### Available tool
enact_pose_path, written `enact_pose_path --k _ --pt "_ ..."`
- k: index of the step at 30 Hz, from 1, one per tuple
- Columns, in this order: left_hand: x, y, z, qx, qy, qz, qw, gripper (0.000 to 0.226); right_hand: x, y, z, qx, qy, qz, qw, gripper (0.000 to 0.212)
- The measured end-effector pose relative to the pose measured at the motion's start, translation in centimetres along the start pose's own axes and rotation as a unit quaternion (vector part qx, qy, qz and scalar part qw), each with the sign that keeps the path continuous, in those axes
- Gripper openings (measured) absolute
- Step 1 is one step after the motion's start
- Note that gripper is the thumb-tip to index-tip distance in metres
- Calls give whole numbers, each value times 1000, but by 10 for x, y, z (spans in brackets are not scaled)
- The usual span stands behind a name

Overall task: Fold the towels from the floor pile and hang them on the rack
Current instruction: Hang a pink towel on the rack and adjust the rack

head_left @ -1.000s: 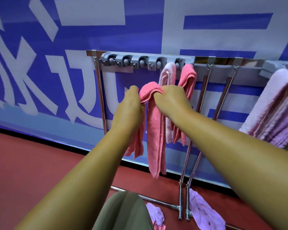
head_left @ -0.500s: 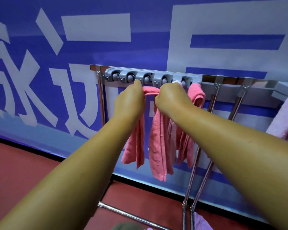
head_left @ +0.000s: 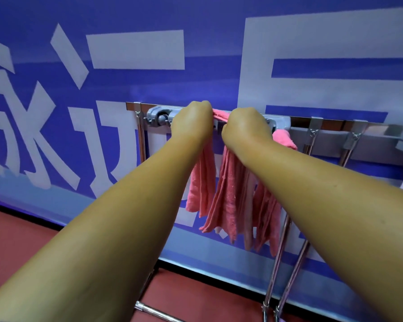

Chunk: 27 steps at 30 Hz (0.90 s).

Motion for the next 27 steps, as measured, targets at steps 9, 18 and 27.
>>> enact_pose_path --k 9,18,27 --pt "38 6 -4 26 95 40 994 27 34 -8 -3 -31 61 -128 989 41" --pt "49 8 -25 26 54 -3 998 28 62 -12 -9 -54 78 -139 986 23" --pt "77 25 -69 -123 137 -152 971 17 105 -33 -43 -8 144 -3 990 35"
Point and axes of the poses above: each hand's wrist, its own z-axis towards the middle knuckle, its own x-axis out of the palm, y = z × x, the point moved 3 cm from there along z, towards the middle knuckle, and after that the axes turned 2 degrees about -z, right-handed, at the moved point
